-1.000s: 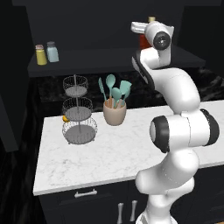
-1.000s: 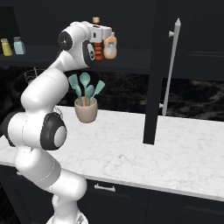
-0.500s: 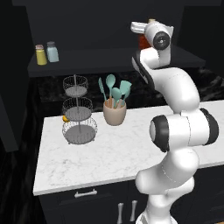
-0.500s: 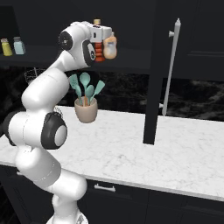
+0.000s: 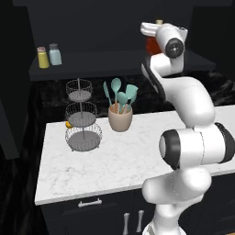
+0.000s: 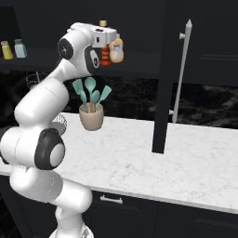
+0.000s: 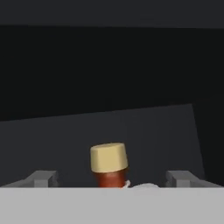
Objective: Put the shaker and condiment bottle from the counter next to their counterparts in the cabinet.
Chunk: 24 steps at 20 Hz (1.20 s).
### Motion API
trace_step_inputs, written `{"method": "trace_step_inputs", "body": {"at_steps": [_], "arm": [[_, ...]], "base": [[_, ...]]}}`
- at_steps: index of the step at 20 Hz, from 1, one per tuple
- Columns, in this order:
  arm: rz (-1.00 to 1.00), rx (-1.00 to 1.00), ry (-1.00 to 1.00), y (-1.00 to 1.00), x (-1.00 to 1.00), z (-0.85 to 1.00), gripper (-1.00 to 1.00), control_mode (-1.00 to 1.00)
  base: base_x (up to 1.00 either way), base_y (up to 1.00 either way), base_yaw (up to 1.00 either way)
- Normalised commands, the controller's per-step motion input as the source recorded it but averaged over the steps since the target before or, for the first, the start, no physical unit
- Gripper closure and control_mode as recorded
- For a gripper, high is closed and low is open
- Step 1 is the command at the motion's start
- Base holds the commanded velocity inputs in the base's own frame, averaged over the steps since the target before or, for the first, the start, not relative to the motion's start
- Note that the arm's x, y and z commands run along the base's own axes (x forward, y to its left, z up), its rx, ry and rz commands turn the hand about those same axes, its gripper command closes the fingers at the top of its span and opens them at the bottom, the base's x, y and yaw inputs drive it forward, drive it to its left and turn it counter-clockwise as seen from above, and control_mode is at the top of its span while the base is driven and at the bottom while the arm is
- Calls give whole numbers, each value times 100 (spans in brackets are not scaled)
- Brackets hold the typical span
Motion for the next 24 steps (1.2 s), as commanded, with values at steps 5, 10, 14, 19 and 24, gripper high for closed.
{"method": "trace_step_inputs", "body": {"at_steps": [5,10,14,19,24], "arm": [[0,0,-18,0,-78,2,-100,-100],[0,1,-7,0,-78,0,-100,-100],[0,0,0,0,-97,-18,-100,-100],[0,0,3,0,-100,-36,-100,-100],[0,0,23,-10,-100,-98,-100,-100]], "base": [[0,0,0],[0,0,0],[0,0,0],[0,0,0],[0,0,0]]}}
